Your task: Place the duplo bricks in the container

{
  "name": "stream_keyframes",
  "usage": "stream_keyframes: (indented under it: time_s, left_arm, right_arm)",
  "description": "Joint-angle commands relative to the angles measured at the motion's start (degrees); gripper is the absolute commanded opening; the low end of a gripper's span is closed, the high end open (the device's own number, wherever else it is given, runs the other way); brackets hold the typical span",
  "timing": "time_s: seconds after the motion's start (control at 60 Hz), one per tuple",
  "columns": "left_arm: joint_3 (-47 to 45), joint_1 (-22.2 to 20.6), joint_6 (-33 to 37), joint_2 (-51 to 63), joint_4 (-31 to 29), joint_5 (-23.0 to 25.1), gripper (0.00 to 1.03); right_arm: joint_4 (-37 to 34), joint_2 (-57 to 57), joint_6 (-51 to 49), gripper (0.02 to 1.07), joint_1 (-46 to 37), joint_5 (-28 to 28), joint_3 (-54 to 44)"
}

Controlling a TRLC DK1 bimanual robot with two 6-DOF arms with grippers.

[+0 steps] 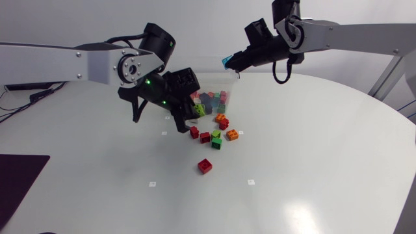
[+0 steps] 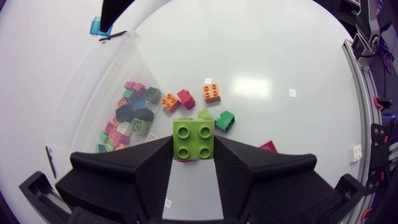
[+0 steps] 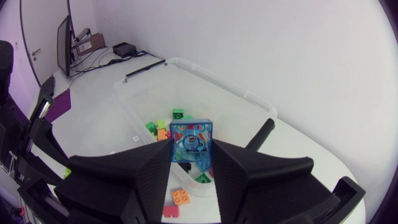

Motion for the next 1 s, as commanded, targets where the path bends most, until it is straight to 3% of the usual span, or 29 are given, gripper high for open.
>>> stream_keyframes:
  time_s: [0.0,0.067,0.15,0.3,0.583,0.933,0.967,0.983]
  left_arm:
    - [2.55,0.98,-3.58,1.66,1.59,-0.51,0.25]
    - [4.05,2.13,-5.07,2.02,2.39,-0.95,0.25]
    - [5.19,3.53,-6.83,2.72,4.23,-1.22,0.25]
    - [9.14,6.34,-11.31,5.09,6.96,-1.75,0.25]
    - [15.56,8.98,-16.94,9.75,10.82,-2.98,0.25]
    - [26.20,10.04,-19.57,19.24,11.70,-5.17,0.25]
    - [27.95,10.21,-19.75,20.74,11.26,-5.52,0.31]
    - [29.18,10.30,-19.93,21.61,11.09,-5.79,0.39]
  right_arm:
    - [0.26,3.00,1.53,0.31,1.25,0.86,3.20]
    - [-0.45,4.67,1.89,0.33,1.78,2.00,5.58]
    - [-3.00,7.39,1.89,0.63,2.39,3.32,9.44]
    - [-4.40,8.27,1.89,1.01,2.57,4.20,10.85]
    - [-3.35,0.10,0.92,1.02,1.78,3.85,1.71]
    - [0.96,-17.13,-3.21,1.02,1.95,2.00,-23.43]
    - [1.05,-18.97,-4.18,1.02,2.30,2.00,-26.15]
    - [1.22,-20.64,-4.88,1.02,2.48,1.91,-28.52]
